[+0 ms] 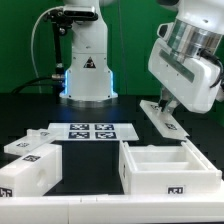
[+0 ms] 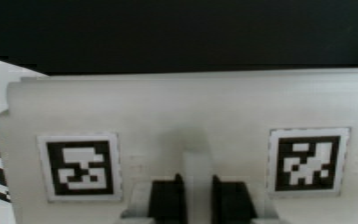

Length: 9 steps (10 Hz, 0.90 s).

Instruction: Assemble cabinet

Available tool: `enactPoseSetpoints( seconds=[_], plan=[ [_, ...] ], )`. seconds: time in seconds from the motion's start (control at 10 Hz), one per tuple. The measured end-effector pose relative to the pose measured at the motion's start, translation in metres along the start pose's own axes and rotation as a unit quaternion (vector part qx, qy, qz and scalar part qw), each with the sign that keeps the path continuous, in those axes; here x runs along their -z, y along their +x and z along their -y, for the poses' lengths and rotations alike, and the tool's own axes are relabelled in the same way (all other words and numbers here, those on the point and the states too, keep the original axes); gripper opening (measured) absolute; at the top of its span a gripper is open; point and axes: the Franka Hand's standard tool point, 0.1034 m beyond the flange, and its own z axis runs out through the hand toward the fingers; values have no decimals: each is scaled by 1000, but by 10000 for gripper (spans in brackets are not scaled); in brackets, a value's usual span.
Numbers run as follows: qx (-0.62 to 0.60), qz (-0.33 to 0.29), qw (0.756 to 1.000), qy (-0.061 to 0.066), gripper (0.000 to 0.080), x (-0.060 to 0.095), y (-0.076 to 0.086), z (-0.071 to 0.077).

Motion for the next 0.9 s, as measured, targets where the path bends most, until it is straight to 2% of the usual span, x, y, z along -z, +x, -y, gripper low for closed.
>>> enactPoseSetpoints(
  seconds=[0.1,0.2,0.4,0.5,0.7,0.8,0.9],
  plan=[
    [0,1,1000,16,62,2,-4,4],
    [4,4,1000,25,62,5,-2,7],
    [4,5,1000,30,62,7,-3,10],
    [8,9,998,63,62,6,-6,15],
    [7,13,998,66,62,2,-9,12],
    [0,13,997,75,62,-1,-9,11],
    [-17,24,995,97,62,-1,-5,12]
  ],
)
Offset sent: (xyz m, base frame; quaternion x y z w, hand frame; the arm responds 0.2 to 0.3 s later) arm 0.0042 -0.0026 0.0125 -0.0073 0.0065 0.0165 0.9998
